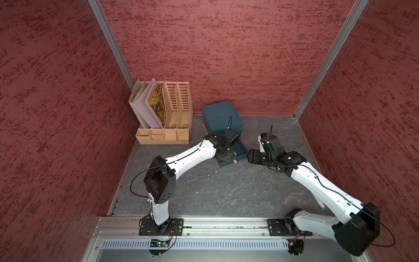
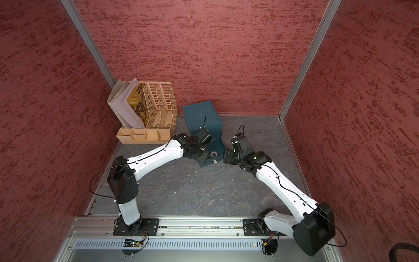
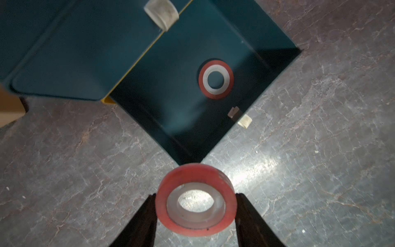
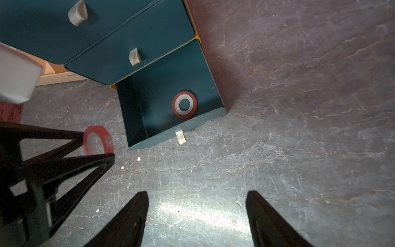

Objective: Place the transparent tape into the drawer according to color
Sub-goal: Place the tape in the drawer.

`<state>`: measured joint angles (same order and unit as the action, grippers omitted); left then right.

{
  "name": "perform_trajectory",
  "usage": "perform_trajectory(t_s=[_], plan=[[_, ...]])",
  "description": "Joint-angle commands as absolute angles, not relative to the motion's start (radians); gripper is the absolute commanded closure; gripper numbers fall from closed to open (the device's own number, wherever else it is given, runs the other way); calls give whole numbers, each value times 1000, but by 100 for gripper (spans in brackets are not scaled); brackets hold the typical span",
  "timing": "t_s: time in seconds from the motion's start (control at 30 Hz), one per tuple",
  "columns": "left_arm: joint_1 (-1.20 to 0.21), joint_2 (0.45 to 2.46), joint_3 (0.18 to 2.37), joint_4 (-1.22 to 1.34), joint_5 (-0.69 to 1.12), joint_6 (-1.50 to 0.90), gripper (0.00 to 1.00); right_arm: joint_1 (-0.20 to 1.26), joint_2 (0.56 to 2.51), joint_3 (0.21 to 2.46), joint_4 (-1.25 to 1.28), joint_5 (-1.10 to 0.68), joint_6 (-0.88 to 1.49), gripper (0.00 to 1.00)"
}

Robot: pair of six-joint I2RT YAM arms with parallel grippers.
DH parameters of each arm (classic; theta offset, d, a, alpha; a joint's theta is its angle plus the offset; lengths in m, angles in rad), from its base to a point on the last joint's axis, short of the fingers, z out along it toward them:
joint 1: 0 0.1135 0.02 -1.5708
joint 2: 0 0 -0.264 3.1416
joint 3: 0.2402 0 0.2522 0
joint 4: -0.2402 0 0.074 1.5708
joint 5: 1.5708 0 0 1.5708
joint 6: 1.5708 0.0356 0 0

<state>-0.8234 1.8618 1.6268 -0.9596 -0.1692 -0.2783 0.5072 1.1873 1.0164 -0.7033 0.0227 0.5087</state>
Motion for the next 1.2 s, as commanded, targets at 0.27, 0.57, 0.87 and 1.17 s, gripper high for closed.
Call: perform_trajectory(t_s=[0.27, 0.57, 0.87, 1.17], plan=[[-808, 1941, 1628, -816, -256, -224, 46, 488, 1177, 1004, -698, 38, 509, 23], [-818, 1904, 1632, -801, -257, -227, 12, 487, 1211, 967, -652, -5, 516, 22], [-789, 1707, 1631, -794, -177, -267, 1, 488, 1263, 913, -551, -77, 470, 21], [-612, 1691, 1726, -788, -40, -313, 0, 494, 1302, 903, -492, -120, 447, 21]])
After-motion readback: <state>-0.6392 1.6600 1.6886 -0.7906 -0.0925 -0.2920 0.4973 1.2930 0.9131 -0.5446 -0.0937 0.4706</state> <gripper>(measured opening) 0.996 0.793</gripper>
